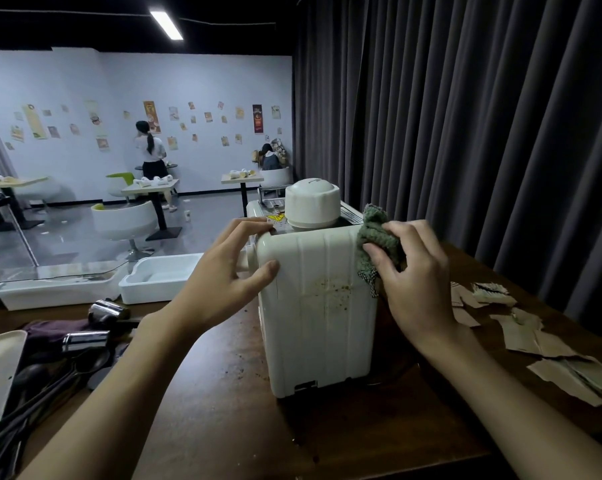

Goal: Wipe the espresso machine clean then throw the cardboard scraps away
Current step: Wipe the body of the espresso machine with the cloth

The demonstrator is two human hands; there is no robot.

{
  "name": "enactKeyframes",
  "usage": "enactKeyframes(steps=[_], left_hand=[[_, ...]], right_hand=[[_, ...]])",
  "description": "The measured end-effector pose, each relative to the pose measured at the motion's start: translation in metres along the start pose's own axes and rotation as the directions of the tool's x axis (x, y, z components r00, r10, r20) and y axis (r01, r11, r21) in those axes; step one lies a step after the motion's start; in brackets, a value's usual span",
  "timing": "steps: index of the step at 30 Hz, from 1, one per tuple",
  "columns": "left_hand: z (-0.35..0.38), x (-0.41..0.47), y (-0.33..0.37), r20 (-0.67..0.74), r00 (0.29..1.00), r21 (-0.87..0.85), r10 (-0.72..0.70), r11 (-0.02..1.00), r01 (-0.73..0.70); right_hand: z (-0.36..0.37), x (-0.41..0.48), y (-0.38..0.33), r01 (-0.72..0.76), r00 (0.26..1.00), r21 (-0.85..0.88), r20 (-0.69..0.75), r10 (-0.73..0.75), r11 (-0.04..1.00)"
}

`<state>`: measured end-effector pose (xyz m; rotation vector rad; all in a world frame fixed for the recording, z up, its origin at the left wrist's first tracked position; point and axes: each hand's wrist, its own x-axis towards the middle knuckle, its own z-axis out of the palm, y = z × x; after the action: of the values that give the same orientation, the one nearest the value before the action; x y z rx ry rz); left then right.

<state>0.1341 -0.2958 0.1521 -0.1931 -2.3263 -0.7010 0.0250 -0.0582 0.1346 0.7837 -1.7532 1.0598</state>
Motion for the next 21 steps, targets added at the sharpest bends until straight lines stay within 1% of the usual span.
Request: enactKeyframes(steps=[2, 5, 9, 14, 16, 19, 21], left_hand=[[0.000, 0.000, 0.000, 0.000, 1.000, -0.002, -0.004, 1.000, 0.004], [0.000, -0.001, -0.001, -0.003, 1.000, -0.008, -0.005, 1.000, 0.005], [-0.001, -0.001, -0.003, 0.009, 1.000, -0.019, 0.004, 1.000, -0.004], [-0.004, -0.001, -0.003, 0.031, 1.000, -0.041, 0.002, 0.999, -0.001], [-0.002, -0.001, -0.002, 0.027, 1.000, -0.048, -0.002, 0.999, 0.003], [0.002, -0.002, -0.001, 0.015, 0.999, -0.060, -0.028, 0.998, 0.029], [0.001, -0.002, 0.001, 0.007, 0.999, -0.041, -0.037, 0.998, 0.037]], right_hand=[[0.005, -0.003, -0.003, -0.022, 0.999, 0.017, -0.037, 0.023, 1.000], [0.009, -0.007, -0.009, -0.045, 0.998, 0.030, -0.032, 0.046, 0.999], [0.016, -0.014, -0.013, -0.017, 0.999, -0.038, -0.037, 0.015, 0.999], [0.022, -0.016, -0.022, -0.040, 0.992, -0.025, -0.117, 0.037, 0.999], [0.028, -0.018, -0.032, -0.008, 0.992, -0.016, -0.123, 0.006, 1.000], [0.037, -0.023, -0.041, 0.086, 0.991, 0.004, -0.107, -0.085, 0.996], [0.037, -0.022, -0.039, 0.103, 0.990, -0.002, -0.095, -0.102, 0.995]])
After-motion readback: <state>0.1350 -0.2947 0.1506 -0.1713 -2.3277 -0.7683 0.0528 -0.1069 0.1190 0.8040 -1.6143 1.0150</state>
